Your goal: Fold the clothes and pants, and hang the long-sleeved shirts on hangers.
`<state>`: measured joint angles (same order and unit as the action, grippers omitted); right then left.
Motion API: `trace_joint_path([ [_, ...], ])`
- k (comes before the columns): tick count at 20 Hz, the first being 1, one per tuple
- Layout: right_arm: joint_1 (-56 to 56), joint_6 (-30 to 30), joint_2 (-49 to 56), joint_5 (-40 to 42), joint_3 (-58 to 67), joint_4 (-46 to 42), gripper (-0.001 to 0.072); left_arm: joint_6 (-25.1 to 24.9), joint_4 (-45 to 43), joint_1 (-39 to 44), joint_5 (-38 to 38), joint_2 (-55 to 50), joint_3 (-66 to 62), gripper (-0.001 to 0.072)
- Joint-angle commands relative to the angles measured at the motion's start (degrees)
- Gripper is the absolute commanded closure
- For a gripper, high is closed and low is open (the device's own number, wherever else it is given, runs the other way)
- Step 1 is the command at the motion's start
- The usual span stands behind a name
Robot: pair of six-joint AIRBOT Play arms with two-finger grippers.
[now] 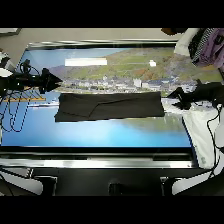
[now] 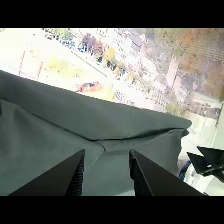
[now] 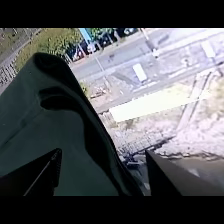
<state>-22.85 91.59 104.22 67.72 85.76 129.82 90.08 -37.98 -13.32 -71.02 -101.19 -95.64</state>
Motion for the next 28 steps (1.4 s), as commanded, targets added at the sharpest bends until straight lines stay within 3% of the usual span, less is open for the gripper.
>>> trace_joint_path([
  [1,-0.4,4.0,2.4,2.5,0.1,3.6,0.0116,-0.1,0.0,0.0,-1.2,0.5,-0.3,0.0372],
  [3,-0.1,4.6,2.9,2.7,0.1,3.6,0.0179,-0.1,0.0,0.0,-1.2,0.5,-0.3,0.0373],
  [10,6.9,5.7,5.4,1.6,0.0,2.5,0.0162,-0.1,-0.1,0.0,-1.2,0.5,-0.3,0.0372],
  [12,8.9,4.9,6.0,1.1,0.0,2.3,0.0198,-0.1,-0.1,0.0,-1.2,0.5,-0.3,0.0372],
  [14,9.9,5.1,5.9,1.0,0.1,2.4,0.0403,-0.2,-0.1,0.0,-1.2,0.5,-0.3,0.0372],
  [16,9.8,5.0,5.0,1.7,0.1,2.2,0.0656,-0.2,-0.1,0.0,-1.2,0.5,-0.3,0.0375],
  [17,9.8,4.5,3.8,1.8,0.1,1.3,0.0677,-0.2,-0.2,0.2,-1.2,0.5,-0.3,0.0405],
  [19,9.8,2.0,0.2,1.9,0.6,-3.3,0.0678,-0.1,-0.2,1.7,-1.1,0.3,-0.2,0.0692],
  [24,9.8,-6.6,-8.6,12.0,8.3,-17.6,0.0678,0.1,-0.1,13.1,2.8,-2.0,-0.2,0.0694],
  [28,9.8,-11.5,-12.9,19.3,17.4,-21.5,0.0677,7.4,0.1,28.3,12.8,-7.2,-0.2,0.0694],
])
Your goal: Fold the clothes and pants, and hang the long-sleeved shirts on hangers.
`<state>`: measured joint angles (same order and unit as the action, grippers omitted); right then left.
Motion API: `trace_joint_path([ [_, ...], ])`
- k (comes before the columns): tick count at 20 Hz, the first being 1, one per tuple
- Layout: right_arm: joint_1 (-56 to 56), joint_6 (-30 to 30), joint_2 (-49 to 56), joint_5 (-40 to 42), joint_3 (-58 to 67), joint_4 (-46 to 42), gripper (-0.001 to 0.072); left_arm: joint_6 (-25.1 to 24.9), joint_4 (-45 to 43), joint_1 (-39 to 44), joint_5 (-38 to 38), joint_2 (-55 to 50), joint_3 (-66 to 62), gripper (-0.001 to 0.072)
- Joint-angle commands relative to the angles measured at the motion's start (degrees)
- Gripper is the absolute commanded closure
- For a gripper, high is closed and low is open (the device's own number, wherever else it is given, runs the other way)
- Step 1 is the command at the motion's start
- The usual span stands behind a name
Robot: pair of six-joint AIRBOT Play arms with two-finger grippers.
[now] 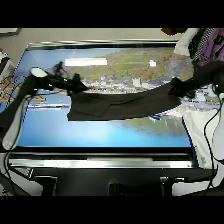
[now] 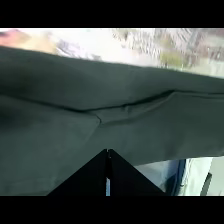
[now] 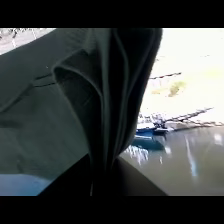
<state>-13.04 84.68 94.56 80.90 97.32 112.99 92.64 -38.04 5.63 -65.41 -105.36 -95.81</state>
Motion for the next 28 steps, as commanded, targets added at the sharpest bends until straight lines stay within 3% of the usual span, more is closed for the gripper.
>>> trace_joint_path([
  [1,0.0,-5.4,-4.0,7.7,8.2,-4.6,0.0677,6.2,0.7,13.5,10.7,-4.5,0.0,0.0694],
  [5,0.0,-8.4,-6.6,12.1,14.9,-4.6,0.0678,7.5,14.1,27.3,24.6,-10.2,-0.2,0.0694],
  [8,0.0,-9.6,-9.7,12.3,15.2,-4.5,0.0678,6.8,24.0,34.3,30.3,-14.5,-2.9,0.0695],
  [12,0.0,-10.1,-12.3,13.0,15.2,-4.6,0.0678,7.0,26.3,39.4,32.8,-19.1,-9.9,0.0695],
  [17,0.0,-10.5,-12.9,13.8,15.2,-4.0,0.0678,13.0,27.9,42.6,38.6,-22.3,-12.7,0.0695],
  [19,0.0,-10.4,-12.9,13.7,15.2,-4.0,0.0678,12.8,29.7,43.5,39.9,-22.9,-13.8,0.0695],
  [22,0.0,-10.4,-12.8,13.2,15.2,-4.6,0.0678,9.3,29.7,42.7,35.7,-22.5,-14.2,0.0695],
  [24,0.1,-10.4,-12.6,12.4,14.8,-4.5,0.0678,7.6,29.2,40.0,28.5,-22.0,-14.1,0.0695],
  [28,0.2,-12.2,-10.0,12.6,14.7,1.3,0.0678,6.4,16.2,30.7,14.9,-15.7,-14.1,0.0695],
])
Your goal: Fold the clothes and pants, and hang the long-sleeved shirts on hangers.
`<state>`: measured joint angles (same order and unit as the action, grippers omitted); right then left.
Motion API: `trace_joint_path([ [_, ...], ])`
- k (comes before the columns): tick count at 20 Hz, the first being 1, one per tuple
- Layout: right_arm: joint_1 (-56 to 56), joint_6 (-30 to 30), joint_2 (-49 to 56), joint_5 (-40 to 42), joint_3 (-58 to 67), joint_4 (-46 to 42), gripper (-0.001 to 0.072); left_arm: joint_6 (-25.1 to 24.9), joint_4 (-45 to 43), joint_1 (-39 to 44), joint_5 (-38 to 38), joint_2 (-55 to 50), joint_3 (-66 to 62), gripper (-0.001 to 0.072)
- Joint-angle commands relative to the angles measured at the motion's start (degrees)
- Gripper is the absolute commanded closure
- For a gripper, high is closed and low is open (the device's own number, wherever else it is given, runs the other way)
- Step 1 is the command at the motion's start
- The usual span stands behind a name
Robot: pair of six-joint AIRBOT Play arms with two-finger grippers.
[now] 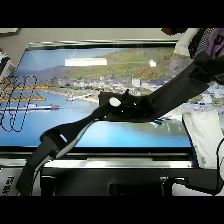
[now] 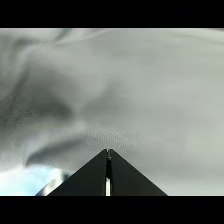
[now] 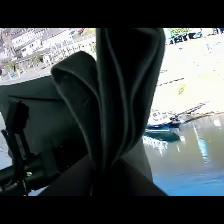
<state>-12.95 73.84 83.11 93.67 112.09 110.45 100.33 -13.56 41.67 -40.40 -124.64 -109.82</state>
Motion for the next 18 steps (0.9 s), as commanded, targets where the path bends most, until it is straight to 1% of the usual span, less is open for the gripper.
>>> trace_joint_path([
  [1,0.2,-2.4,2.1,-0.4,-0.1,5.2,0.0678,-1.3,-13.0,-9.0,-14.3,6.8,-0.1,0.0695],
  [4,5.0,-3.4,3.5,-2.4,-0.1,4.3,0.0678,-1.3,-23.7,-19.1,-25.8,16.5,-0.1,0.0695],
  [8,16.1,-7.8,6.4,-6.2,-0.1,-0.5,0.0678,-1.4,-32.4,-31.9,-39.7,28.8,-0.1,0.0694],
  [10,21.7,-9.6,8.7,-8.4,-0.1,-2.6,0.0678,-2.1,-37.9,-37.1,-45.0,33.7,-0.1,0.0694],
  [11,24.1,-10.5,10.1,-9.2,-0.1,-3.5,0.0678,-2.4,-41.1,-39.5,-47.1,35.6,-0.1,0.0694],
  [13,28.4,-12.3,13.0,-10.6,-0.1,-3.8,0.0678,-2.4,-45.0,-43.5,-49.7,38.5,-0.1,0.0694],
  [16,33.7,-13.8,17.2,-13.2,-0.1,-3.8,0.0678,-2.4,-47.6,-48.0,-51.5,40.9,-0.1,0.0693],
  [18,36.3,-14.9,19.5,-15.1,-0.1,-3.8,0.0678,-2.4,-48.3,-49.7,-52.0,41.1,-0.1,0.0693],
])
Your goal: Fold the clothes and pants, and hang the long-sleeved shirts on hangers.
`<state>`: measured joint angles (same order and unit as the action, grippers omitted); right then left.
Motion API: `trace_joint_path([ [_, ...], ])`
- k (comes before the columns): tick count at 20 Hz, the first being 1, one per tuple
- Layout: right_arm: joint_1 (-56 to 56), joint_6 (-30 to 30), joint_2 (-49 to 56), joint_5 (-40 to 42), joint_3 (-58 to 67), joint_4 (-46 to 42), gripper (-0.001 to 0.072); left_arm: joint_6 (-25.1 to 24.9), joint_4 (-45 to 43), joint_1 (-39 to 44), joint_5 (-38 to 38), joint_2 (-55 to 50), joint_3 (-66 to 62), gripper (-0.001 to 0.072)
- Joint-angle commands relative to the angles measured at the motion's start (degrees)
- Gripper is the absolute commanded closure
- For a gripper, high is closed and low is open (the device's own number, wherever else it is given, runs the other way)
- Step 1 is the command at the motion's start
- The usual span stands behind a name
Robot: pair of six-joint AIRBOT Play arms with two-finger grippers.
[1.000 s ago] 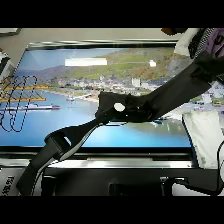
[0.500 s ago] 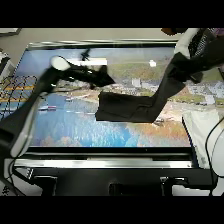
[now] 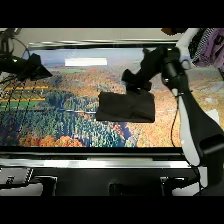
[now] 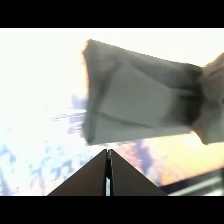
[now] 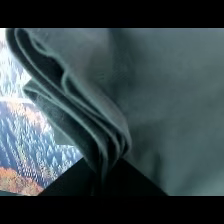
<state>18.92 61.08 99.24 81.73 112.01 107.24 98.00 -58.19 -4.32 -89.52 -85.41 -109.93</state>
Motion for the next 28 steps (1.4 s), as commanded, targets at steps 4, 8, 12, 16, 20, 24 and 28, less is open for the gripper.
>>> trace_joint_path([
  [4,7.2,-3.5,7.5,-4.9,0.0,0.0,0.0678,-0.5,-7.5,-3.8,-2.9,1.9,0.0,0.0693],
  [8,8.1,-4.2,10.3,-6.8,0.0,0.7,0.0677,-0.7,-8.1,-3.8,-2.9,1.8,0.0,0.0693],
  [12,8.1,-5.4,12.2,-9.1,0.0,2.6,0.0677,-0.7,-8.1,-3.8,-2.9,1.8,0.0,0.0693],
  [16,8.1,-5.4,12.5,-12.3,0.0,4.8,0.0418,-0.7,-8.1,-3.8,-2.8,1.8,0.0,0.0693],
  [20,8.1,-4.6,11.7,-13.0,0.1,5.2,0.0382,-0.7,-8.1,-3.8,-2.8,1.8,0.0,0.0693],
  [24,2.3,2.9,5.9,-9.9,0.3,5.0,0.0215,-0.7,-8.1,-3.8,-2.8,1.8,0.0,0.0693],
  [28,-13.4,13.2,-0.4,-0.3,0.0,4.3,0.0228,-0.7,-8.1,-3.8,-2.9,1.8,0.0,0.0693],
])
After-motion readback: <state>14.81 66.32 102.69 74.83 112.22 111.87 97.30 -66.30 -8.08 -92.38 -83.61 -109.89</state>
